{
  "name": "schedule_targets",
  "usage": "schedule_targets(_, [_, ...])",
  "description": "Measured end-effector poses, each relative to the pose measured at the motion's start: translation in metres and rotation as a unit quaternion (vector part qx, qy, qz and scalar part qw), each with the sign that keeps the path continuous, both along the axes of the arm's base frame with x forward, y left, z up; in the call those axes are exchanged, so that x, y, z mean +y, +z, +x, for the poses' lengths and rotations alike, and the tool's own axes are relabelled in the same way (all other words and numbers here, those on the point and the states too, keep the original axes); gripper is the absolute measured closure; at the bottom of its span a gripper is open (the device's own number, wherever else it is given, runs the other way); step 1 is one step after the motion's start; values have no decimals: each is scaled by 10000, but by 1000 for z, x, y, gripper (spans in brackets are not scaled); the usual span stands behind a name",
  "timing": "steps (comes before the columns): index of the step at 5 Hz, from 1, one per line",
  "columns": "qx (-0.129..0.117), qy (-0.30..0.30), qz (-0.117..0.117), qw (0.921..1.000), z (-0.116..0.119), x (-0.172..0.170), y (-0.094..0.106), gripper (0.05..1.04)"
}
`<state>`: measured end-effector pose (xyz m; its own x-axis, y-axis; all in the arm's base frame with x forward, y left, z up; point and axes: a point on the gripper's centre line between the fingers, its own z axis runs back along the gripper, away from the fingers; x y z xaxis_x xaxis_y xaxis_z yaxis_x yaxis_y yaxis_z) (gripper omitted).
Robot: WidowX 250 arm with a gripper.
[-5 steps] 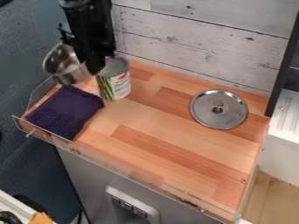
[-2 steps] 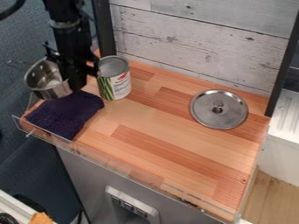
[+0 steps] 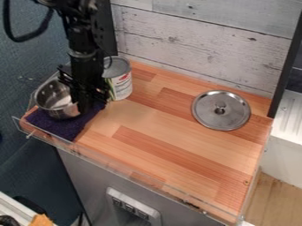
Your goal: Put the silver pot on top of the purple cloth
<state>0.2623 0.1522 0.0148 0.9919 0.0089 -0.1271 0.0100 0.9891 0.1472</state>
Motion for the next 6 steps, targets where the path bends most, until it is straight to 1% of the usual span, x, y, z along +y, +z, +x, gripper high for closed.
schedule_targets(1, [22, -36, 43, 10000, 3, -3, -5, 1005])
schedule_targets(2, [38, 41, 84, 9999, 2, -3, -5, 985])
schedule_targets(3, [-164, -16, -54, 9998, 2, -10, 13, 819])
schedule_targets(4, [-457, -37, -85, 9989, 2, -9, 38, 540])
schedule_targets(5, [-402, -84, -117, 9991, -1, -7, 40, 233])
schedule_targets(6, [-376, -208, -104, 9990, -2, -6, 40, 55])
